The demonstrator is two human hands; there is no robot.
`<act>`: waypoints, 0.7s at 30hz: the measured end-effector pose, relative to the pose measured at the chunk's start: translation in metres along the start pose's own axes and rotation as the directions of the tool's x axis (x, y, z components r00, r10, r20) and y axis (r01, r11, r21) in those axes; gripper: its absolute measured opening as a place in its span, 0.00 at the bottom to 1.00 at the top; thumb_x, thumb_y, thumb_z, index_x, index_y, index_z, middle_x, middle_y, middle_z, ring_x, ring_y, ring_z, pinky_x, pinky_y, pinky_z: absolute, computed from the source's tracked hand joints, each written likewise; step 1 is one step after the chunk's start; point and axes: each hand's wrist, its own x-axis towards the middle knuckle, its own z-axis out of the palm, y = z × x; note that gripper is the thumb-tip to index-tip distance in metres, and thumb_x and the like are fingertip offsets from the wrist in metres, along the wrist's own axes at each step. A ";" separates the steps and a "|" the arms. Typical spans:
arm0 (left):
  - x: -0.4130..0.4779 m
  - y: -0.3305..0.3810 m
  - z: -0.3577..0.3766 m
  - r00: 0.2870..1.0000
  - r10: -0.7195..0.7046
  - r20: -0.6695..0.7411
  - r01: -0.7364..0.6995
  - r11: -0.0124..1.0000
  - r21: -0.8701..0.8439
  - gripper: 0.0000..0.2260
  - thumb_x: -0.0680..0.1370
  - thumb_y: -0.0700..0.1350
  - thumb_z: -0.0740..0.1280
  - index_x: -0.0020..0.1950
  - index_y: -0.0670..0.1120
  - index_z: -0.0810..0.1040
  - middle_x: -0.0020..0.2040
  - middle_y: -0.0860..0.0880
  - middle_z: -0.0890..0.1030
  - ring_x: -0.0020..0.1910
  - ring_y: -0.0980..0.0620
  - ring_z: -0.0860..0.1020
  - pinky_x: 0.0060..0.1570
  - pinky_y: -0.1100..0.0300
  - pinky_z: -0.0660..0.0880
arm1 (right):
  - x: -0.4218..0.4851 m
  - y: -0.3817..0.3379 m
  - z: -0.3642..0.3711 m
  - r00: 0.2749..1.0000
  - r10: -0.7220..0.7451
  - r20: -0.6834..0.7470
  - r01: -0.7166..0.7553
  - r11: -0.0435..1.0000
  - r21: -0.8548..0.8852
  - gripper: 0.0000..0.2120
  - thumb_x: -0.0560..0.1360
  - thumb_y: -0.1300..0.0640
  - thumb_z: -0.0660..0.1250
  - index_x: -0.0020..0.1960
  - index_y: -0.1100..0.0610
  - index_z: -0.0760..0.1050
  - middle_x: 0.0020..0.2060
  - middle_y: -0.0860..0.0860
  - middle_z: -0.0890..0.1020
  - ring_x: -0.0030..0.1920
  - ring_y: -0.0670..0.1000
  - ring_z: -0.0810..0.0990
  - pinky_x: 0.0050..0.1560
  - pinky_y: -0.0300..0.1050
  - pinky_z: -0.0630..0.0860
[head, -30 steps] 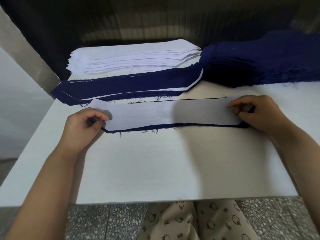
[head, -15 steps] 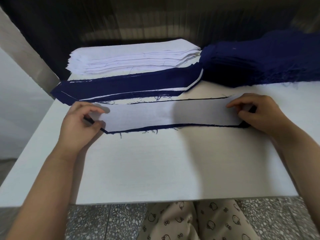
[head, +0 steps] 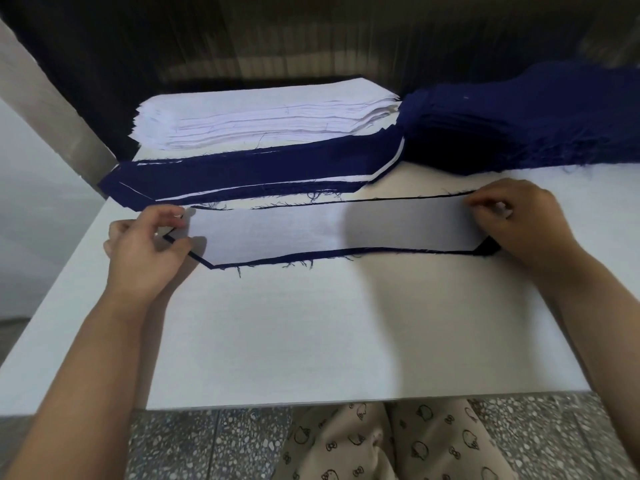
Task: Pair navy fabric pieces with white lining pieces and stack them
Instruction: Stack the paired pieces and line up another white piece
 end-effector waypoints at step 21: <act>0.083 0.139 0.077 0.978 0.209 -0.001 -0.206 0.962 -0.181 0.09 0.76 0.41 0.65 0.53 0.54 0.77 0.50 0.58 0.78 0.60 0.46 0.72 0.64 0.46 0.67 | 0.114 -0.022 -0.019 0.998 -0.038 0.045 0.048 0.971 -0.233 0.18 0.79 0.56 0.60 0.68 0.58 0.69 0.63 0.57 0.74 0.63 0.58 0.71 0.63 0.53 0.67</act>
